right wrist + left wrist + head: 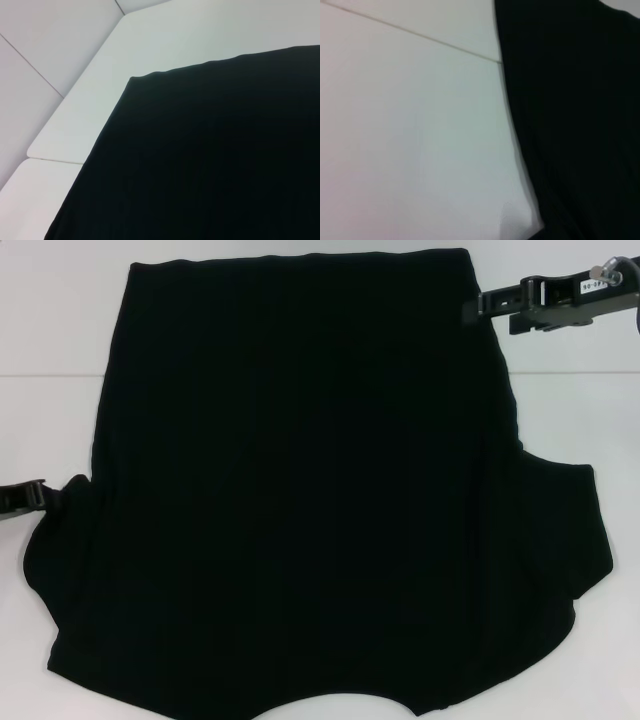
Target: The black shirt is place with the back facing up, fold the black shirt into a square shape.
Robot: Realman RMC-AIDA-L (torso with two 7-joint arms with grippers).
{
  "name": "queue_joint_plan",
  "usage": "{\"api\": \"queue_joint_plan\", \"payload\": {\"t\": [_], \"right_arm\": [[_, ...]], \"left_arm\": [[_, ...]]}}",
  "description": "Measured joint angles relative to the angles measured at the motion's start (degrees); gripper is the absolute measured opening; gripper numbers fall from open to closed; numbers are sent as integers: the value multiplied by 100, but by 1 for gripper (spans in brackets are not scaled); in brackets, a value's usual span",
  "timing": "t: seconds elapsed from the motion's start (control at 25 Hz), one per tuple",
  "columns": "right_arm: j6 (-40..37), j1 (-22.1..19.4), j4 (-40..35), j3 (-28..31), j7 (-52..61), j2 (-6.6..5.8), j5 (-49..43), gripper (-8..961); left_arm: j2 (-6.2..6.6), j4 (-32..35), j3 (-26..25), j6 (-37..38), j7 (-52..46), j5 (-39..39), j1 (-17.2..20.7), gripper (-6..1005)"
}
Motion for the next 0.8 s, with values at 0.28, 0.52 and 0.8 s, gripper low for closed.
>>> {"api": "queue_joint_plan", "payload": {"t": [0.28,0.52,0.8], "right_arm": [[-1,-9,-6,0,0,-5,4,917],[-1,-9,-8,54,0,-12,5,917],[14,-7,-8,65,0,-19,4,916]], "left_arm": [[43,339,-288,323,-38,-14,191,21],[28,594,-393,429,-162,-15,388,22],[9,888,-406,467,-315,-15,580,22]]}}
